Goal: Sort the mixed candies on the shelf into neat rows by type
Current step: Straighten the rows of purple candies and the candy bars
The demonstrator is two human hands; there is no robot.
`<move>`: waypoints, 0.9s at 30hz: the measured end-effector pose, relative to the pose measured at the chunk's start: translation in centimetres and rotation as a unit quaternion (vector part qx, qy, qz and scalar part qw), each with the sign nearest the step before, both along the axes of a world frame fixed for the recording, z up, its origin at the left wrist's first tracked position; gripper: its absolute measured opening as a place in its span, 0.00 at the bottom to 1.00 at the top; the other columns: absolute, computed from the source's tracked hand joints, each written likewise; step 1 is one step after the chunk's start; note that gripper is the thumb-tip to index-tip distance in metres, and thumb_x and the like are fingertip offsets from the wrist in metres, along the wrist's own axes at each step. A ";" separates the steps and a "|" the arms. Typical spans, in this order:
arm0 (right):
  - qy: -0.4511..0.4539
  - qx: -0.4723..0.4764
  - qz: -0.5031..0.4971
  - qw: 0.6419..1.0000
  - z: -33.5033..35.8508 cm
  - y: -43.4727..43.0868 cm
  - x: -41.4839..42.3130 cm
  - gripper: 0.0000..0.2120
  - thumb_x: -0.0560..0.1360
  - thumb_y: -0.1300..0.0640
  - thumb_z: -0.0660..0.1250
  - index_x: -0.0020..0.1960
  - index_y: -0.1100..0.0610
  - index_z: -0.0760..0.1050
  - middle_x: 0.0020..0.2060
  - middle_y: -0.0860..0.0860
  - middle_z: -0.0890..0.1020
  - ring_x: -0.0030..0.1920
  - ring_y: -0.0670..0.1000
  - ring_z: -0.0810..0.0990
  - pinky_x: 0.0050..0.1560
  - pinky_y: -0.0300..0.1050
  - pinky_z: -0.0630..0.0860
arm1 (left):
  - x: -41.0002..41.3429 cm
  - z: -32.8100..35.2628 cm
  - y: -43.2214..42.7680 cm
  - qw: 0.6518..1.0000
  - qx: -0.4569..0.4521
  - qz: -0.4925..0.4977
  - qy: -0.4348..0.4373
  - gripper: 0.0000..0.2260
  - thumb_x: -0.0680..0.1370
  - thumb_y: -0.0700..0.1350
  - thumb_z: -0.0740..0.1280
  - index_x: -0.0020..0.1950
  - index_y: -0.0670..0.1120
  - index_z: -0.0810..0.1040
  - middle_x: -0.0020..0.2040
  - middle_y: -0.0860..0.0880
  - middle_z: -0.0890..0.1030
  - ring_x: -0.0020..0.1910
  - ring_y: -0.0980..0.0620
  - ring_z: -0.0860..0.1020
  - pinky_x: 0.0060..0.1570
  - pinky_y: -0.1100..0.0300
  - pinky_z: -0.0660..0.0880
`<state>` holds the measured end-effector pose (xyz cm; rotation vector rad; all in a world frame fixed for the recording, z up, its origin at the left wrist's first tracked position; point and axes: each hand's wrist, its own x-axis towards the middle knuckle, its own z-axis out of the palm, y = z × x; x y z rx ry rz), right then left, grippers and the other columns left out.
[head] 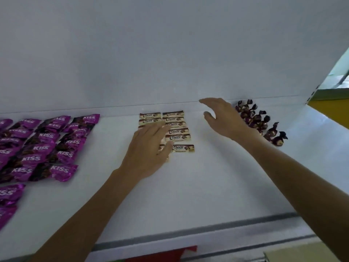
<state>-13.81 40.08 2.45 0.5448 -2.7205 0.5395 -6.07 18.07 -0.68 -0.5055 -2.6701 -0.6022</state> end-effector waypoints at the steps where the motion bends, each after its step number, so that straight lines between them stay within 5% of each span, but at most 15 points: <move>1: 0.001 -0.004 -0.014 1.000 0.3 1.4 0.3 0.20 0.78 0.60 0.58 0.70 0.56 0.65 0.68 0.52 0.70 0.69 0.52 0.65 0.68 0.46 0.61 | 0.0 0.3 1.1 1.000 -0.014 -0.016 -0.007 0.29 0.72 0.60 0.50 0.67 0.47 0.71 0.69 0.48 0.70 0.69 0.48 0.66 0.68 0.52 0.60; 8: 0.021 -0.063 -0.063 0.996 1.9 11.4 0.2 0.18 0.76 0.61 0.60 0.66 0.55 0.70 0.64 0.52 0.74 0.64 0.53 0.72 0.65 0.47 0.67 | -0.9 1.8 11.9 0.992 -0.049 -0.077 -0.092 0.29 0.77 0.59 0.59 0.74 0.49 0.58 0.76 0.52 0.57 0.74 0.54 0.52 0.72 0.57 0.49; 12: -0.008 -0.118 -0.081 0.990 0.9 16.9 -1.0 0.17 0.76 0.61 0.60 0.64 0.57 0.71 0.61 0.53 0.77 0.56 0.50 0.76 0.58 0.43 0.71 | -2.2 1.1 18.1 0.980 -0.056 -0.061 -0.183 0.38 0.74 0.64 0.61 0.76 0.47 0.50 0.77 0.50 0.51 0.75 0.53 0.48 0.74 0.55 0.47; 17: -0.058 -0.057 -0.060 0.995 -1.4 21.2 -3.6 0.17 0.76 0.62 0.61 0.64 0.60 0.71 0.58 0.56 0.78 0.49 0.52 0.77 0.52 0.38 0.67 | -4.5 -0.1 22.8 0.967 -0.107 -0.016 -0.230 0.49 0.68 0.70 0.61 0.76 0.44 0.42 0.77 0.48 0.45 0.76 0.51 0.42 0.74 0.50 0.42; 27: -0.100 0.001 -0.014 0.995 -3.6 21.4 -6.8 0.16 0.77 0.59 0.57 0.63 0.59 0.72 0.53 0.57 0.77 0.54 0.57 0.75 0.52 0.43 0.68 | -4.7 -0.8 26.3 0.963 -0.123 0.057 -0.231 0.49 0.69 0.72 0.56 0.75 0.41 0.43 0.77 0.44 0.44 0.76 0.48 0.40 0.74 0.47 0.40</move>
